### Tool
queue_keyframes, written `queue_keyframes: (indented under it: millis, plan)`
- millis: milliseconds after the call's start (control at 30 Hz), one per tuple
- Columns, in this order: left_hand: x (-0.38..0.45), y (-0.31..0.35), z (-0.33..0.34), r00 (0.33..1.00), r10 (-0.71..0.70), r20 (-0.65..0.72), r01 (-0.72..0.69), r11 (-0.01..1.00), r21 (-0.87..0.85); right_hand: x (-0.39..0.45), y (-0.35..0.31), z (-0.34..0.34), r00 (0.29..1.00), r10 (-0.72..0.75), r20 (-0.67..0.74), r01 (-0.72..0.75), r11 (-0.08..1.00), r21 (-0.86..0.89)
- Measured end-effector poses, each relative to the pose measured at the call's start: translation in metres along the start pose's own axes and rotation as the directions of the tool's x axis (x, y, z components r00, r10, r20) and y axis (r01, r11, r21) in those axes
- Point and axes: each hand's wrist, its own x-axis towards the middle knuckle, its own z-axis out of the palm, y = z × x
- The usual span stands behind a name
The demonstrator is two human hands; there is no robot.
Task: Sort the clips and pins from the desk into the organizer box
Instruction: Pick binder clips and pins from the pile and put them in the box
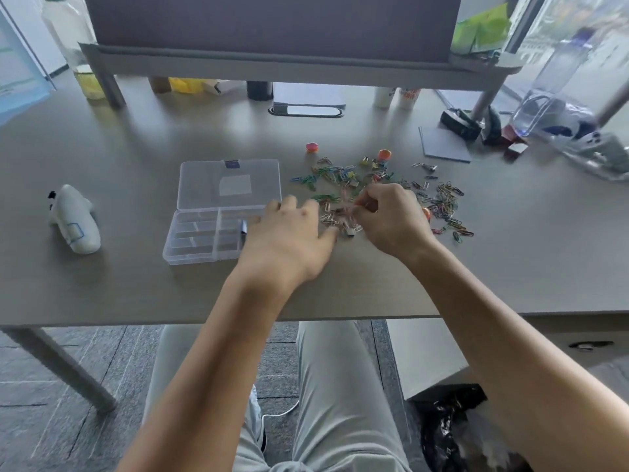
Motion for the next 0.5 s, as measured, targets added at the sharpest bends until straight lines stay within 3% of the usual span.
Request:
queue_keyframes:
  millis: [233,500]
  plan:
    - [0.039,0.056,0.015,0.987,0.141,0.073,-0.145,0.988,0.045,-0.002,0.064,-0.041,0.988,0.128,-0.091,-0.135,0.988,-0.078]
    - [0.076,0.081,0.032,0.981,0.181,0.074,-0.186,0.981,0.059,0.005,0.105,-0.056,0.965,0.219,-0.142,-0.232,0.969,-0.082]
